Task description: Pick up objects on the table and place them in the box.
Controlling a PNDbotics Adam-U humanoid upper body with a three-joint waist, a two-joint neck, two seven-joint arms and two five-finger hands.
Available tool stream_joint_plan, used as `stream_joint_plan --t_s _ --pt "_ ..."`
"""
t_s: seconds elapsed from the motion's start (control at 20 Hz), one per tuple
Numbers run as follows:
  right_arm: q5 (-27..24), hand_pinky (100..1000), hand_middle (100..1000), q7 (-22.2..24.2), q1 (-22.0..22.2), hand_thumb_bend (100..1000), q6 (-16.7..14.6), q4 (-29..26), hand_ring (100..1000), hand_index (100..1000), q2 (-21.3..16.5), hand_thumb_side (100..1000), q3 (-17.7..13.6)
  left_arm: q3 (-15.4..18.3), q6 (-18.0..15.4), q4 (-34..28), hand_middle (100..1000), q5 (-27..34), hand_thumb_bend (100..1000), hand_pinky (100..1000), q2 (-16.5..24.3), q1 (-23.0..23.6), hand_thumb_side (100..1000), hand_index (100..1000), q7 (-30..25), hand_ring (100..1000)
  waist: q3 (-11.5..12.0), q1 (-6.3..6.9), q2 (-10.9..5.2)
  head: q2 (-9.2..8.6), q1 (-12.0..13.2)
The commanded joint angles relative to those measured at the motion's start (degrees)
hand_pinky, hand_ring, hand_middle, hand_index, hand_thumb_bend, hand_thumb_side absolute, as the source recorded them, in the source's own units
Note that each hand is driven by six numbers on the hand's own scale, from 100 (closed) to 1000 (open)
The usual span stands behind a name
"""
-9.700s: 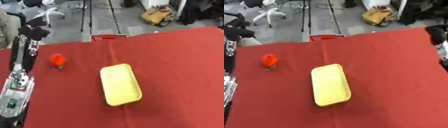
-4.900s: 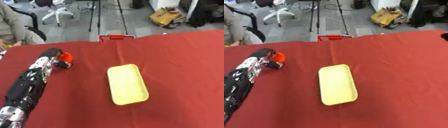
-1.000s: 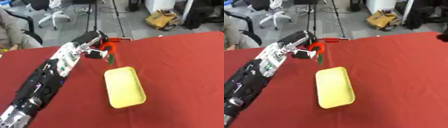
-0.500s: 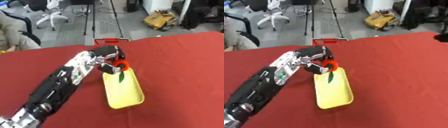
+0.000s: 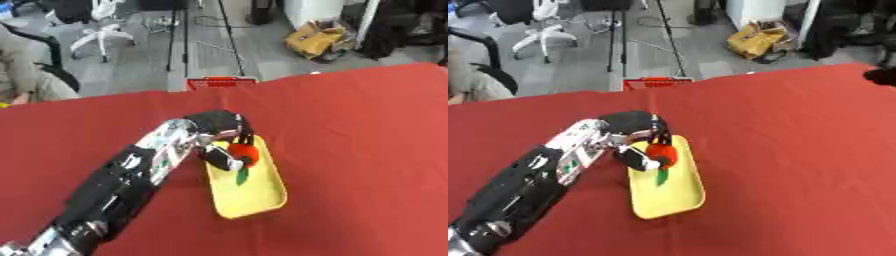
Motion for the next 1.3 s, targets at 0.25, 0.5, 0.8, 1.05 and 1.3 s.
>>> stream_joint_plan --t_s 0.25,0.5,0.8,1.05,1.3 --pt "-0.4 750 845 -0.4 -0.9 419 0.0 -0.6 696 946 -0.7 930 -0.4 5.1 1.1 -6.1 744 -3.1 1000 793 2.0 1.4 831 845 7.3 695 0.3 -0.61 -0.36 -0.91 -0.2" --pt "-0.4 750 845 -0.5 -0.8 422 0.0 -0.6 696 946 -0.7 928 -0.5 9.9 5.9 -14.2 714 4.8 991 750 2.8 5.2 812 836 12.9 633 0.4 -0.65 -0.34 -1.16 -0.2" --pt "-0.2 750 845 -0.7 -0.8 430 0.0 -0.6 696 945 -0.8 925 -0.8 18.5 13.2 -27.4 696 29.1 937 728 3.2 12.8 811 821 22.8 609 0.9 -0.77 -0.4 -1.36 -0.4" --pt "-0.2 750 845 -0.7 -0.8 426 0.0 -0.6 697 945 -0.9 926 -0.8 24.0 12.2 -34.6 693 42.9 902 721 3.5 18.6 840 821 25.9 611 1.4 -0.79 -0.38 -1.49 -0.6" --pt "0.0 750 845 -0.8 -0.7 426 0.1 -0.7 697 945 -0.9 926 -1.0 27.2 10.5 -37.0 700 48.2 907 728 3.4 22.7 869 823 28.5 618 1.8 -0.75 -0.34 -1.48 -0.6"
